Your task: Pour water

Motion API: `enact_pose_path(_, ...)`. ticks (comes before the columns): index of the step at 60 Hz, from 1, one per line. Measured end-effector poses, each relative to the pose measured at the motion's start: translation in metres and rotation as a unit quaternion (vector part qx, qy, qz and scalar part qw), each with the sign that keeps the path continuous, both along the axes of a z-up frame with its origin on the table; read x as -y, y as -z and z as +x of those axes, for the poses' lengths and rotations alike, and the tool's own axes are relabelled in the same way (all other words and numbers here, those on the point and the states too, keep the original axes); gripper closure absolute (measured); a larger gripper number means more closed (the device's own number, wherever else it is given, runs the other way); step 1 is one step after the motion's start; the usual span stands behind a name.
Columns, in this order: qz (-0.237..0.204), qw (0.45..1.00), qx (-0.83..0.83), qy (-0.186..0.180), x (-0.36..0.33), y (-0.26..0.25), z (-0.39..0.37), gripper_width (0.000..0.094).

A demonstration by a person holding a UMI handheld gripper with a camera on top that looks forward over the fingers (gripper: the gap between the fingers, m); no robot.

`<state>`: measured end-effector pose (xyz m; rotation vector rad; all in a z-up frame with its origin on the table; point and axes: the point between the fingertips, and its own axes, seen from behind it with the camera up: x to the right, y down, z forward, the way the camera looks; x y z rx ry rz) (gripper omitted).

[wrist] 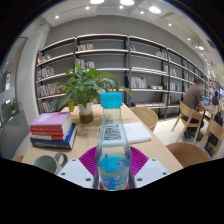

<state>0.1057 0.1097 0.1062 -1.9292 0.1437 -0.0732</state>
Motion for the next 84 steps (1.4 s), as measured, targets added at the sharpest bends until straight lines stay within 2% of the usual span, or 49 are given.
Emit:
enact_pose_path(4,-0.002,1.0,-0.007,0.001,0.0,0.011,0.0,0.0499)
enact_pose_path(6,0.019,1.0,-0.004,0.0,-0.001,0.003,0.0,0.0507)
enact_pose_path(13,0.027,1.0,0.004,-0.006,0.003,0.007,-0.002,0.0491)
enact_pose_path(22,0.032,0.999,-0.011,0.003,0.009,0.007,0.001,0.0391)
enact_pose_path(30,-0.018,1.0,0.013,0.021,0.028,0.024,0.007,0.0191)
enact_pose_path(34,-0.057,0.998,0.031,0.015,0.043,0.041,0.005,0.0149)
enact_pose_path(46,-0.14,0.99,0.028,-0.005,0.122,0.067,-0.026,0.0151)
enact_pose_path(54,-0.168,0.985,0.016,-0.02,0.178,0.059,-0.073,0.015)
enact_pose_path(65,-0.17,0.984,-0.001,-0.046,0.232,0.02,-0.138,0.0147)
enact_pose_path(74,-0.147,0.987,0.016,-0.068,0.245,-0.027,-0.173,0.0145)
enact_pose_path(84,-0.109,0.991,0.019,-0.074,0.249,-0.075,-0.194,0.015)
